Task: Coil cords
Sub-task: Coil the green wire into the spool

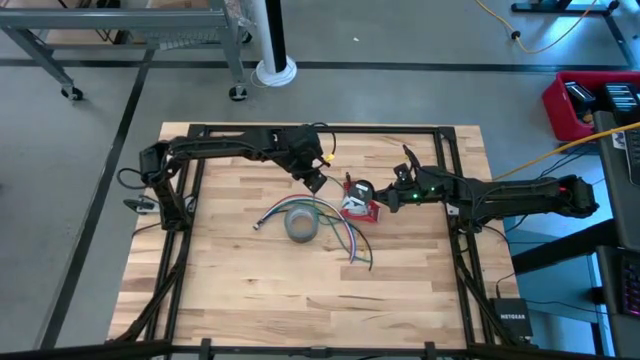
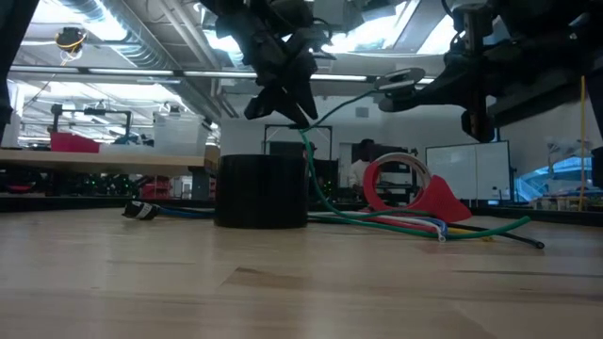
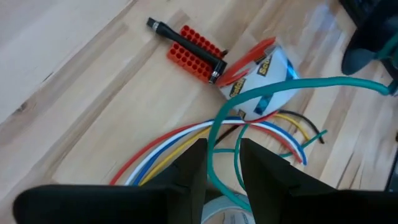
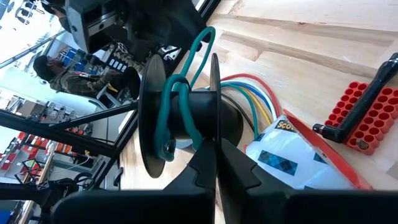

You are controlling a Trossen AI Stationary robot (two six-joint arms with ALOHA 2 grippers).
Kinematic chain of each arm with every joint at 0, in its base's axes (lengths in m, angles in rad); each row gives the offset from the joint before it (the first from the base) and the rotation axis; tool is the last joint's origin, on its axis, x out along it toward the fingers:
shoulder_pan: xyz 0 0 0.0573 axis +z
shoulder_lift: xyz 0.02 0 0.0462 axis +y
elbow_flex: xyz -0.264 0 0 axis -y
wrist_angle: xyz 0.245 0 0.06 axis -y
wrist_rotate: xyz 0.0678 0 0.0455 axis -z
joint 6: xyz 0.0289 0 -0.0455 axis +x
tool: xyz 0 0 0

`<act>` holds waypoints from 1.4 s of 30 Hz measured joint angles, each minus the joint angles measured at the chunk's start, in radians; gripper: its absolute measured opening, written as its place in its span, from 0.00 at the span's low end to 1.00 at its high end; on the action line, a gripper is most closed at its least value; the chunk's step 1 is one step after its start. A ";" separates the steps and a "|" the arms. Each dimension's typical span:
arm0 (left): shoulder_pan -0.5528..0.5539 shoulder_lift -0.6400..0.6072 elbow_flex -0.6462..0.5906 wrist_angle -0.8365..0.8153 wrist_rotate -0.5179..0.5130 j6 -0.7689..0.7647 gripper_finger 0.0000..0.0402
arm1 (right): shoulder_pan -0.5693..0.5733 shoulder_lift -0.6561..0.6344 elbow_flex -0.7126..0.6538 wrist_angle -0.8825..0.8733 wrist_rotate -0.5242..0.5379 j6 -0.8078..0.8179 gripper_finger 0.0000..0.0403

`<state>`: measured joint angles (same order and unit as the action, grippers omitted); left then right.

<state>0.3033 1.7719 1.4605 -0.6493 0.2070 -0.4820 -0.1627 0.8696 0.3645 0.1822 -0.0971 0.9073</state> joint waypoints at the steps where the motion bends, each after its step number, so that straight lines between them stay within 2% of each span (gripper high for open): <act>1: -0.004 0.001 0.000 0.003 0.000 0.010 0.22 | 0.000 0.000 0.000 0.000 0.000 0.000 0.01; 11: -0.011 0.004 0.000 0.003 -0.012 0.045 0.22 | 0.000 0.000 0.000 0.000 0.000 0.000 0.01; 16: -0.017 0.004 0.000 -0.010 -0.097 0.047 0.22 | 0.000 0.000 0.000 0.000 0.000 0.000 0.01; 22: -0.030 0.004 0.000 -0.019 -0.112 0.061 0.22 | 0.000 0.000 0.000 0.001 -0.001 0.000 0.01; 28: -0.053 0.008 0.000 -0.019 -0.172 0.066 0.22 | 0.000 0.000 0.000 0.002 -0.001 0.000 0.01; 37: -0.068 0.037 0.000 0.008 -0.179 0.064 0.22 | 0.000 0.000 0.000 0.039 -0.013 0.000 0.01; 42: -0.068 0.034 0.000 -0.006 -0.234 0.042 0.21 | 0.000 0.000 0.000 0.042 -0.027 0.000 0.01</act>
<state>0.2355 1.8061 1.4605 -0.6557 -0.0267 -0.4400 -0.1629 0.8692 0.3649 0.2239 -0.1244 0.9077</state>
